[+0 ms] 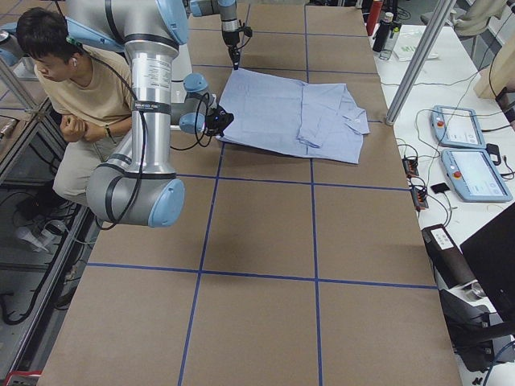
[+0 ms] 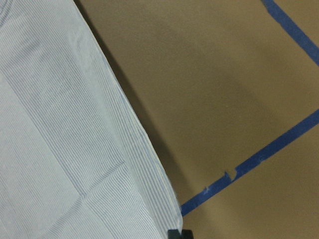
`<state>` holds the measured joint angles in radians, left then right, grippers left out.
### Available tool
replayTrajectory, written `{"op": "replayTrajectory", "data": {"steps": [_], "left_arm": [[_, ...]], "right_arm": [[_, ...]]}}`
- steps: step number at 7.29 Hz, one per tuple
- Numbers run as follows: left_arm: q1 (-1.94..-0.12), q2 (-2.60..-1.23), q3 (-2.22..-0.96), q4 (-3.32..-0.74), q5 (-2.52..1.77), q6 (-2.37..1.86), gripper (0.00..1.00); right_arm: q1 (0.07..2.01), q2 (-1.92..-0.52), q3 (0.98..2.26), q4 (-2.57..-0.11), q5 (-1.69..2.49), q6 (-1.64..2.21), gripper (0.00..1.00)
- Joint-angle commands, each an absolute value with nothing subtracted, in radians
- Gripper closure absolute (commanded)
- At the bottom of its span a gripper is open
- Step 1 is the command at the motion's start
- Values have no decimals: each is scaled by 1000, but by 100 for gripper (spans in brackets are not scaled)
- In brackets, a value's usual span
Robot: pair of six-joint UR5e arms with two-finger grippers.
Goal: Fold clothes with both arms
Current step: 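Lift both hem corners and fold them toward the collar with both grippers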
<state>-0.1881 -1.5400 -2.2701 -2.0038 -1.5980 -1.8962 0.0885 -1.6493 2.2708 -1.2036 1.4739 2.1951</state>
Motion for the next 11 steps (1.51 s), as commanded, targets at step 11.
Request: {"op": "replayTrajectory", "data": {"steps": [11], "left_arm": [[-814,-1905,-1921,-2010,-1820,-1718,100]], "right_arm": [[581,-1421,2255,-1414,1511,2195,100]]}}
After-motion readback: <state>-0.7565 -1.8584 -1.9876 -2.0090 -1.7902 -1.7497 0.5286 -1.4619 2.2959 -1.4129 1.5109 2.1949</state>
